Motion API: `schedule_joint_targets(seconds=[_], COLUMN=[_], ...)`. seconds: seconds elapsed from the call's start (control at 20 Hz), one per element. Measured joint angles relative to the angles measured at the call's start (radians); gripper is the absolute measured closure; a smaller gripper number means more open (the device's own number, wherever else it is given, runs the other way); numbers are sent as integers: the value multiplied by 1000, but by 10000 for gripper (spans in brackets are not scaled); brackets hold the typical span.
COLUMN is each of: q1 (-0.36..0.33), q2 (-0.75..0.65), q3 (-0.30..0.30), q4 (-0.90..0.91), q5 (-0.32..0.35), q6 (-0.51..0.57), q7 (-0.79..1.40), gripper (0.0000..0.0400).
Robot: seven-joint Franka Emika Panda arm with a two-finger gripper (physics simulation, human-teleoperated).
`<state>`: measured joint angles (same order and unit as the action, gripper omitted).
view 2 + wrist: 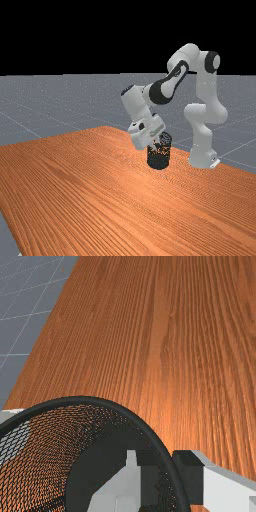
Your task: Rotate the holder till the hole upward
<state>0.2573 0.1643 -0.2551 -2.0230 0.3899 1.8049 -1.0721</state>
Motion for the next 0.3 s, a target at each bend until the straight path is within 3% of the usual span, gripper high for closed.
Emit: schedule_joint_targets(seconds=[0.05, 0.15, 0.2, 0.3], q1=[-40, -129, -169, -141], q2=[16, 83, 147, 154], q3=[-19, 20, 55, 58], q4=[4, -3, 8, -101], q5=[33, 118, 159, 119], q6=[-10, 52, 89, 394], q7=[-70, -192, -245, -228], gripper=[341, 356, 204, 85])
